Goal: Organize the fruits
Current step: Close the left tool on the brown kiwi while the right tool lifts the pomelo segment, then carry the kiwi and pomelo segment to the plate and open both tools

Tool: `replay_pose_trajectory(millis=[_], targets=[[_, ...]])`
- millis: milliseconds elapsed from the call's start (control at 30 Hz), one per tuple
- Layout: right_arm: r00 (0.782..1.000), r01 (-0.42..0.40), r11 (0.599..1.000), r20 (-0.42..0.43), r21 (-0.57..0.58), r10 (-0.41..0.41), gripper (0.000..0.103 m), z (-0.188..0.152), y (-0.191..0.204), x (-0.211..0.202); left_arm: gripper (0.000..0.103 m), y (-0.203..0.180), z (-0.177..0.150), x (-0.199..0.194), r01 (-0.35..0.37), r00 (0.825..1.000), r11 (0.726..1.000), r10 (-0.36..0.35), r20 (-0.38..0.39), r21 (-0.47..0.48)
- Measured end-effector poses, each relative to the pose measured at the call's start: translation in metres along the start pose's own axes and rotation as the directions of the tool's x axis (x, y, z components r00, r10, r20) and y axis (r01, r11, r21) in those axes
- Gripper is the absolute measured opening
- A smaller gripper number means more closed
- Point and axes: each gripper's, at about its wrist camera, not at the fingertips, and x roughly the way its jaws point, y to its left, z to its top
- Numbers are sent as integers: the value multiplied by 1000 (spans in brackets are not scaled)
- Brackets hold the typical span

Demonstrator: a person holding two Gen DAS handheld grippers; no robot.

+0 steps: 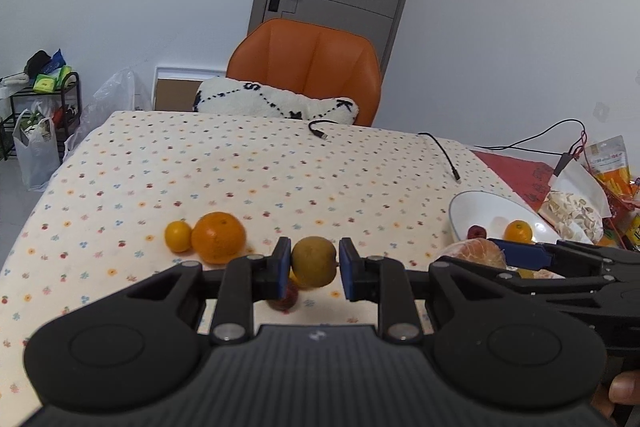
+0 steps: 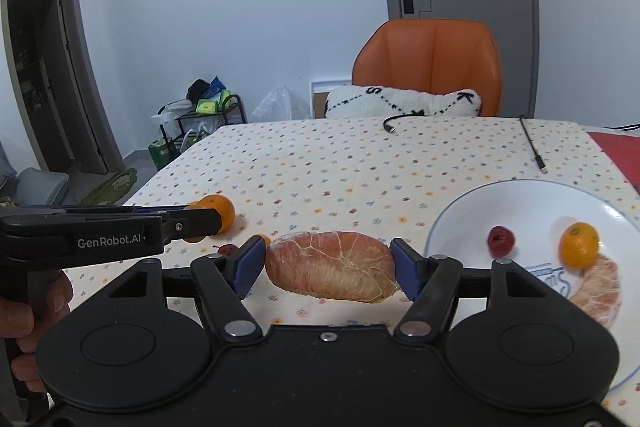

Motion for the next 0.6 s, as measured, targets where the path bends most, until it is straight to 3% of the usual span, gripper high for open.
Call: replay_pose_trajectory(millis=[600], targets=[[993, 109, 993, 30, 50, -111, 65, 1, -51, -29, 24, -52, 5, 15, 100, 995, 994, -99, -9, 41]])
